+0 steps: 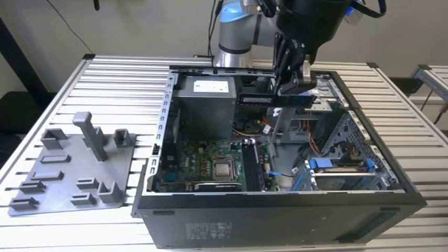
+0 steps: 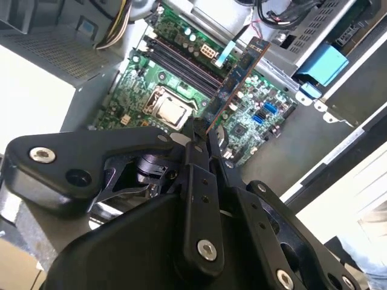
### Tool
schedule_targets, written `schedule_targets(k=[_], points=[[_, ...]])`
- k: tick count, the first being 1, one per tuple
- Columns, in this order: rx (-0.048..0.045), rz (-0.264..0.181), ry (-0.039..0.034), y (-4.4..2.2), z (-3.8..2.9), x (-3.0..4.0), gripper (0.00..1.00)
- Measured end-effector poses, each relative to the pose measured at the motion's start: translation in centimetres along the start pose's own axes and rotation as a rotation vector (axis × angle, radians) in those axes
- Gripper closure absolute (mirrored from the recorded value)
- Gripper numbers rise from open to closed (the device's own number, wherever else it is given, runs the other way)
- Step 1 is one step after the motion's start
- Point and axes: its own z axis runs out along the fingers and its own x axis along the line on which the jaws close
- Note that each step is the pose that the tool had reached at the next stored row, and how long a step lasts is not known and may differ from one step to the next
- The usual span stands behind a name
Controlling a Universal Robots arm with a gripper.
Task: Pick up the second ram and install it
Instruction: 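Pick up the second ram and move it above second insertion slot, then insert the second ram into the second slot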
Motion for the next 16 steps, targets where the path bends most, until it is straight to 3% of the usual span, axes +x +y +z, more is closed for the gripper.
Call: schedule_targets(k=[16], points=[[-0.0001,0.0,0.0009,0.01,0.01,-0.17,0.86]])
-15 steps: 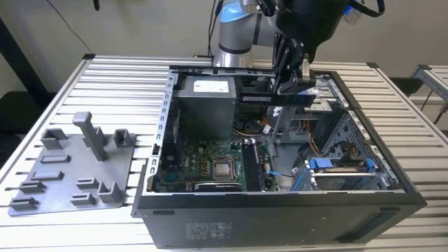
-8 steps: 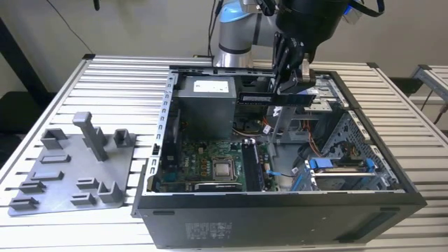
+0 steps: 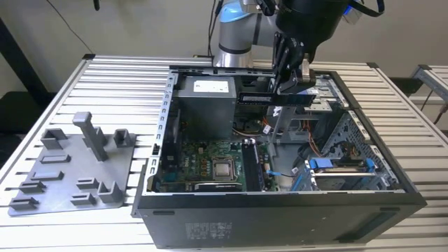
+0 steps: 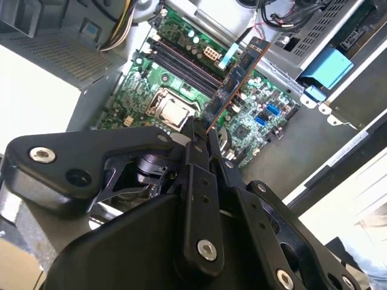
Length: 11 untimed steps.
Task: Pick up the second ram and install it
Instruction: 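Insert the second ram into the second slot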
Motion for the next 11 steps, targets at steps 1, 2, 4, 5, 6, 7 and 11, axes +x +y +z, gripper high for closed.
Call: schedule_targets(k=[1,2,4,5,6,7,11], points=[[0.0,0.0,0.0001,0.0,0.0,0.0,0.86],[0.0,0.0,0.0001,0.0,0.0,0.0,0.86],[0.0,0.0,0.0002,0.0,0.0,0.0,0.86],[0.0,0.0,0.0002,0.0,0.0,0.0,0.86],[0.0,0.0,0.0002,0.0,0.0,0.0,0.86],[0.0001,0.001,0.0002,0.0,0.0,0.0,0.86],[0.0014,0.021,-0.0006,0.01,0.01,0.0,0.86]])
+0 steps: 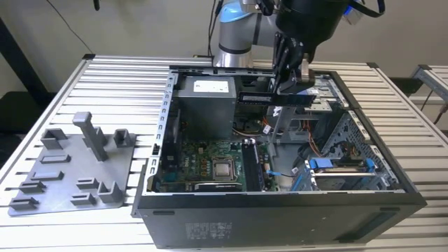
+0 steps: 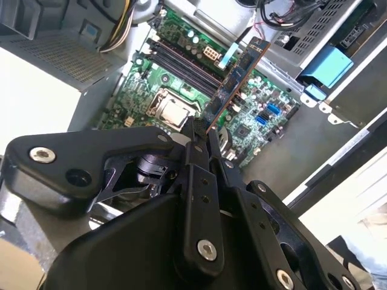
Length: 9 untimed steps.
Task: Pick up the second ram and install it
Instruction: 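Insert the second ram into the second slot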
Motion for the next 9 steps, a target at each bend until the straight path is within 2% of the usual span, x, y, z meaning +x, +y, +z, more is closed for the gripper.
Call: schedule_targets(k=[9], points=[[0.0065,0.102,-0.0036,0.11,0.04,0.01,0.86]])
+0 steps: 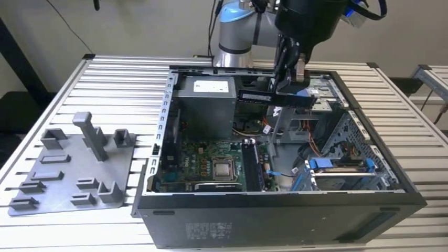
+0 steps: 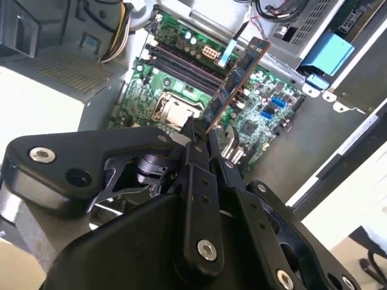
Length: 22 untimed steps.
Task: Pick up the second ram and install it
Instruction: 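Insert the second ram into the second slot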
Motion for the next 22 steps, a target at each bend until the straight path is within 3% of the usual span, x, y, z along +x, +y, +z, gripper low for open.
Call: schedule_targets(k=[22], points=[[0.0184,0.288,-0.0102,0.12,0.1,0.02,0.86]])
